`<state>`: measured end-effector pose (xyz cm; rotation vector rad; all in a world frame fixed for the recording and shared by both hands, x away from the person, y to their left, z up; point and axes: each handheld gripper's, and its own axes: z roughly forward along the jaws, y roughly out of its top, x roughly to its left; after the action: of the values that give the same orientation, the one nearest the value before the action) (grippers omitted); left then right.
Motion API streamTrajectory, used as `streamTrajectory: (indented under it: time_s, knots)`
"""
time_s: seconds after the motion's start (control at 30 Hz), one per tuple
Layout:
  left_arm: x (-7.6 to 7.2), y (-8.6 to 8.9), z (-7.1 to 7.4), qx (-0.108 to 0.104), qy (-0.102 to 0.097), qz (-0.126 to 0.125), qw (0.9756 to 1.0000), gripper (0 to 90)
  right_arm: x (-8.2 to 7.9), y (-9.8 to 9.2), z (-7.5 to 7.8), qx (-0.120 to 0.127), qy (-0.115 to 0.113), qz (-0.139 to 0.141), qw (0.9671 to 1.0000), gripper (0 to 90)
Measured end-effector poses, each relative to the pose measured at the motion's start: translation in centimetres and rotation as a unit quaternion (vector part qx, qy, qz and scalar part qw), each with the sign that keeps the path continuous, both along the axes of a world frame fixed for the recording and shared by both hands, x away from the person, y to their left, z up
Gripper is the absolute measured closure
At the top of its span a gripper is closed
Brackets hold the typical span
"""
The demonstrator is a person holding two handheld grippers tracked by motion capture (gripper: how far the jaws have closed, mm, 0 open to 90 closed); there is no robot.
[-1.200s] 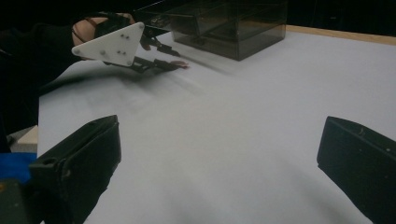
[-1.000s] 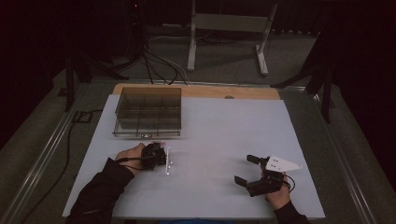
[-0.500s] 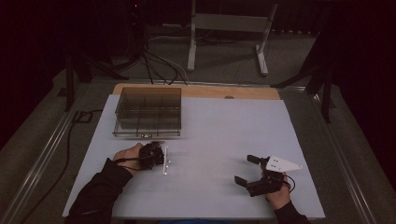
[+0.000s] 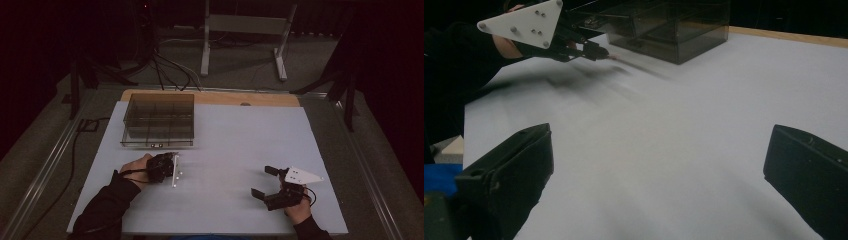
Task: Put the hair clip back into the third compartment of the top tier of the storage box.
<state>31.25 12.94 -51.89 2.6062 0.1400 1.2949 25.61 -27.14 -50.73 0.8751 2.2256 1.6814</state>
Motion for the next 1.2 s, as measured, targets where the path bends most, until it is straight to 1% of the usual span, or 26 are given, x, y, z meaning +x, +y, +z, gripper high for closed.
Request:
streamTrajectory:
  time_s: [0.07, 0.17, 0.23, 0.3, 0.33, 0.37, 0.43, 0.57, 0.63, 0.67, 0.73, 0.77, 0.8, 0.87, 0.9, 0.93, 1.0, 1.07, 1.1, 1.13, 1.2]
  knots:
    - [-0.1, 0.0, 0.1, -0.002, 0.0, -0.002, 1.0, 90.0, 0.0, 0.0, 0.0, -0.001, 0.0, -0.001, 1.0, 0.0]
    - [-0.3, -0.1, 0.2, 0.0, 0.002, -0.006, 1.0, 90.0, 0.0, 0.0, 0.0, 0.0, 0.0, -0.001, 1.0, 0.0]
    - [-0.5, -0.2, 0.3, -0.004, 0.004, -0.01, 0.9999, 90.0, 0.0, 0.0, 0.0, 0.0, 0.0, 0.0, 1.0, 0.0]
    - [-0.5, -0.3, 0.5, -0.008, 0.003, -0.012, 0.9999, 90.0, 0.1, 0.0, 0.0, 0.0, 0.001, -0.001, 1.0, 0.0]
    - [-0.5, -0.3, 0.5, -0.011, 0.007, -0.011, 0.9998, 90.0, 0.1, 0.0, 0.0, 0.0, 0.001, -0.001, 1.0, 0.0]
    - [-0.6, -0.3, 0.6, -0.011, 0.005, -0.012, 0.9999, 90.0, 0.0, 0.0, 0.0, 0.001, 0.001, -0.001, 1.0, 0.0]
    - [-0.6, -0.3, 0.8, -0.018, 0.012, -0.013, 0.9997, 90.0, 0.0, 0.0, 0.0, 0.001, 0.001, -0.001, 1.0, 0.0]
    - [-0.8, -0.2, 1.0, -0.034, 0.018, -0.016, 0.9991, 90.0, 0.1, 0.0, 0.0, 0.002, 0.002, -0.001, 1.0, 0.0]
    - [-0.8, -0.1, 1.1, -0.046, 0.024, -0.017, 0.9985, 90.0, 0.0, 0.0, 0.0, 0.001, 0.002, -0.001, 1.0, 0.0]
    - [-0.7, -0.1, 1.2, -0.06, 0.029, -0.018, 0.9976, 90.0, 0.0, 0.0, 0.0, 0.001, 0.002, -0.001, 1.0, 0.0]
    - [-0.8, -0.1, 1.4, -0.065, 0.034, -0.019, 0.9972, 90.0, 0.1, 0.0, 0.0, 0.001, 0.002, -0.001, 1.0, 0.0]
    - [-0.8, -0.1, 1.4, -0.072, 0.035, -0.021, 0.9966, 90.0, 0.1, 0.0, 0.0, 0.002, 0.003, -0.001, 1.0, 0.0]
    - [-0.8, 0.0, 1.6, -0.083, 0.042, -0.023, 0.9954, 90.0, 0.1, 0.0, -0.1, 0.002, 0.004, -0.001, 1.0, 0.0]
    - [-0.7, -0.1, 1.6, -0.09, 0.048, -0.024, 0.9945, 90.0, 0.1, 0.0, -0.1, 0.002, 0.003, -0.001, 1.0, 0.0]
    - [-0.7, -0.1, 1.6, -0.09, 0.048, -0.024, 0.9945, 90.0, 0.1, 0.0, -0.1, 0.002, 0.003, -0.001, 1.0, 0.0]
    - [-0.7, -0.1, 1.7, -0.098, 0.054, -0.027, 0.9933, 90.0, 0.1, 0.0, -0.1, 0.003, 0.004, -0.002, 1.0, 0.0]
    - [-0.8, -0.2, 1.9, -0.104, 0.062, -0.031, 0.9922, 90.0, 0.1, 0.0, -0.1, 0.002, 0.004, -0.003, 1.0, 0.0]
    - [-0.8, -0.1, 2.1, -0.122, 0.071, -0.031, 0.9894, 90.0, 0.1, 0.0, -0.1, 0.002, 0.004, -0.003, 1.0, 0.0]
    - [-0.8, -0.1, 2.2, -0.127, 0.076, -0.033, 0.9885, 90.0, 0.1, 0.0, -0.1, 0.002, 0.005, -0.003, 1.0, 0.0]
    - [-0.7, 0.0, 2.3, -0.14, 0.084, -0.033, 0.986, 90.0, 0.1, 0.0, -0.1, 0.003, 0.005, -0.003, 1.0, 0.0]
    - [-0.7, 0.1, 2.5, -0.157, 0.098, -0.035, 0.9822, 90.0, 0.1, 0.0, -0.1, 0.003, 0.004, -0.004, 1.0, 0.0]
